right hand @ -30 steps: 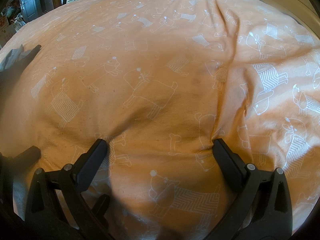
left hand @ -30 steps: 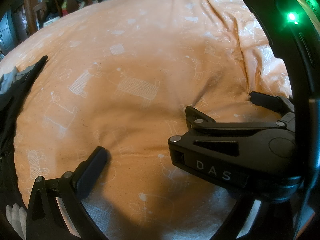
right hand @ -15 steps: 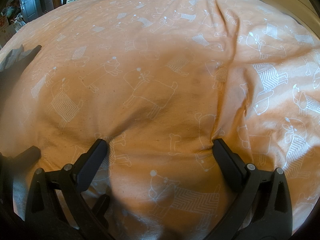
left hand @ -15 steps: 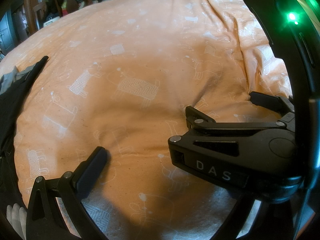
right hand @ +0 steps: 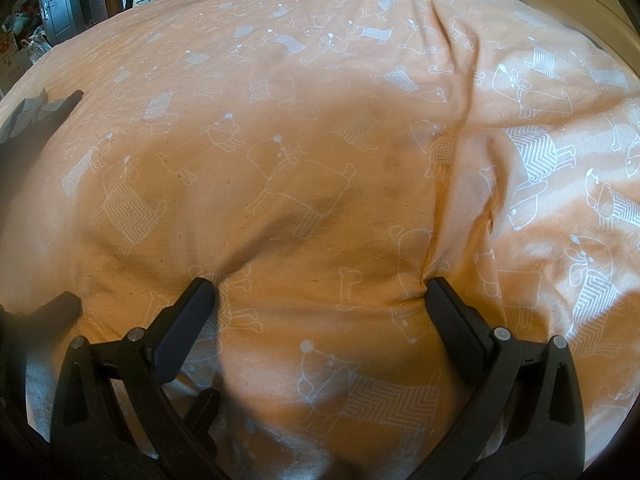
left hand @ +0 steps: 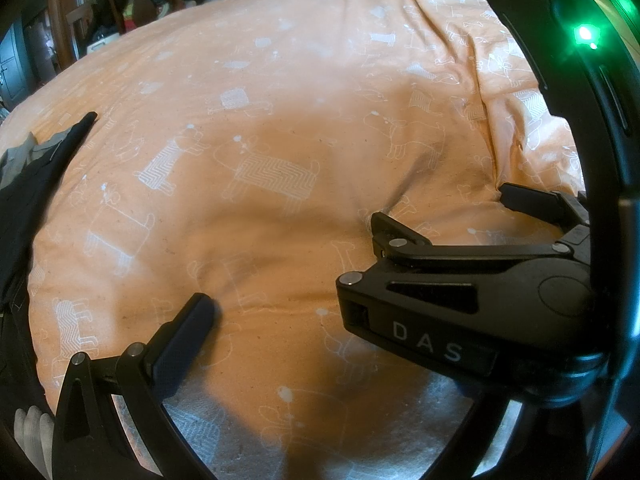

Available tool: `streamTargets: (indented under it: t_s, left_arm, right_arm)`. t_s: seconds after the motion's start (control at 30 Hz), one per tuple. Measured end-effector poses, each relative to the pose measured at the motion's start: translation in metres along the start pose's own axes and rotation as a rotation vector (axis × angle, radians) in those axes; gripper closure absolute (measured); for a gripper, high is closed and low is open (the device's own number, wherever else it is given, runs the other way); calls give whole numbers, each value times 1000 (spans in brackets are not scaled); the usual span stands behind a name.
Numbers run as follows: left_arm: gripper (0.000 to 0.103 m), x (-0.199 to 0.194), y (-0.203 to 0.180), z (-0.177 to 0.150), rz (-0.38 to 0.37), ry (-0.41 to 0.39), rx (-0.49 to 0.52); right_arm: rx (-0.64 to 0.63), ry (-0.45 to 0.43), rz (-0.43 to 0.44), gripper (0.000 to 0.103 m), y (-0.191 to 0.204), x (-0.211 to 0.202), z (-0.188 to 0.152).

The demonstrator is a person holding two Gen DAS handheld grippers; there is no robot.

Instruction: Fold small clothes

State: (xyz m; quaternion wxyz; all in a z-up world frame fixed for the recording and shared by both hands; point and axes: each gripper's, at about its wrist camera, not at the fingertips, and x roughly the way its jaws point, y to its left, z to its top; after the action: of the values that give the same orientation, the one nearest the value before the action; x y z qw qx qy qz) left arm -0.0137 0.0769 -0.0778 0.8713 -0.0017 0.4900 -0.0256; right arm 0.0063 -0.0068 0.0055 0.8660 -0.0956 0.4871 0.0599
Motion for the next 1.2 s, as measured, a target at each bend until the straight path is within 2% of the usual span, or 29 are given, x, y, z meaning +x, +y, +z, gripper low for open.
streamTargets:
  t_s: [1.2]
  left_arm:
    - [0,0,-2,1,4,-29,-2]
  right_arm:
    - [-1,-2,1,0,-1,-3,0]
